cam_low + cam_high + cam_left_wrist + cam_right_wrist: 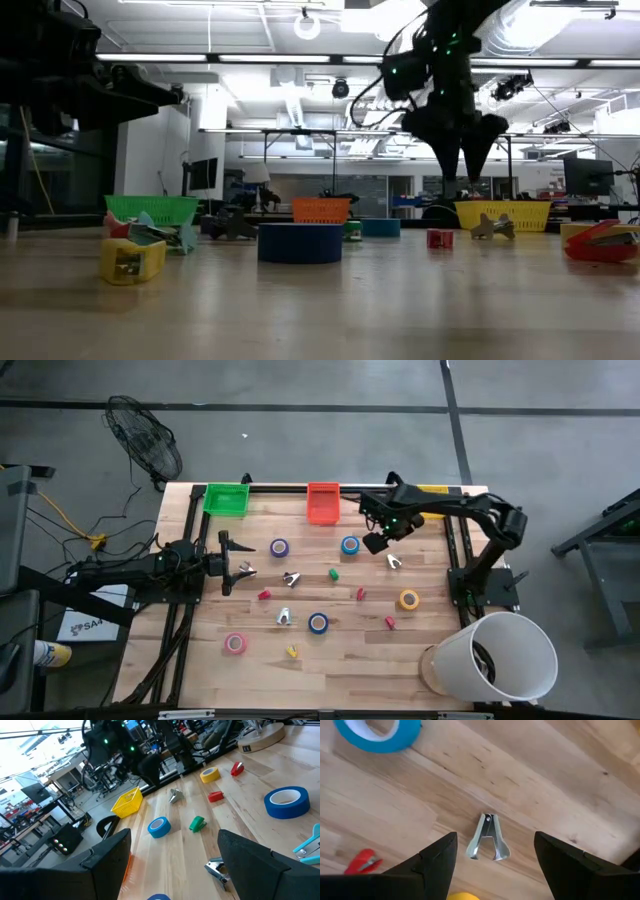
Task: Pick and place Stapler, Stapler remover, tape
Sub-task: Put the gray staple remover into the yellow bin
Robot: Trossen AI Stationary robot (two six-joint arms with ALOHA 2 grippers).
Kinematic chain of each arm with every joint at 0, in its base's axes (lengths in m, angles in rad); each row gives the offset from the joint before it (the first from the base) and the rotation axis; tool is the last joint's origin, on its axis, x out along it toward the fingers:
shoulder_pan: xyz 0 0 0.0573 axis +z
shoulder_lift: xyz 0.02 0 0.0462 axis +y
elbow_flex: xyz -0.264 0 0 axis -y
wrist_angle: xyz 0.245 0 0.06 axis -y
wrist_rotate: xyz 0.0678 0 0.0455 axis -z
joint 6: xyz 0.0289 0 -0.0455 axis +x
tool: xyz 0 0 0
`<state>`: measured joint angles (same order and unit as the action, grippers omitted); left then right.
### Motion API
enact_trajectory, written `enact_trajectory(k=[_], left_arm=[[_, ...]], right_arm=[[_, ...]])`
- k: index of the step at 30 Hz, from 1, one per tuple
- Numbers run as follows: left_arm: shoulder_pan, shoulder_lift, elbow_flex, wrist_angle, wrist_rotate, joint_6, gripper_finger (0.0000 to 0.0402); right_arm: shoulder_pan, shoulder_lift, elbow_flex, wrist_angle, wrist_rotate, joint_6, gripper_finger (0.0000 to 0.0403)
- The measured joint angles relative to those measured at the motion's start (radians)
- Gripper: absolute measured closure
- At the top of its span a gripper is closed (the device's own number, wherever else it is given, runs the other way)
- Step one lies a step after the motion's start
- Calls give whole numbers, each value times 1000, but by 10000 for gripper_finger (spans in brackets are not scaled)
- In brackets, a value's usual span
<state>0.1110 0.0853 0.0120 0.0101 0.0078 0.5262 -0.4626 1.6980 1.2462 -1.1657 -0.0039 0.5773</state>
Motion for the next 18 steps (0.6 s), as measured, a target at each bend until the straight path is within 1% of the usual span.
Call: enact_trajectory(k=[4, 8, 13, 18], left_arm=[[0, 0, 0, 0, 0, 0, 108], [0, 0, 0, 0, 0, 0, 108], [0, 0, 0, 0, 0, 0, 108], [0, 0, 0, 0, 0, 0, 108]], right_arm=[[6, 29, -1, 6, -30, -2, 146], [6, 31, -1, 5, -28, -2, 146], [6, 31, -1, -30, 38, 35, 146], [6, 54, -1, -38, 30, 48, 138]])
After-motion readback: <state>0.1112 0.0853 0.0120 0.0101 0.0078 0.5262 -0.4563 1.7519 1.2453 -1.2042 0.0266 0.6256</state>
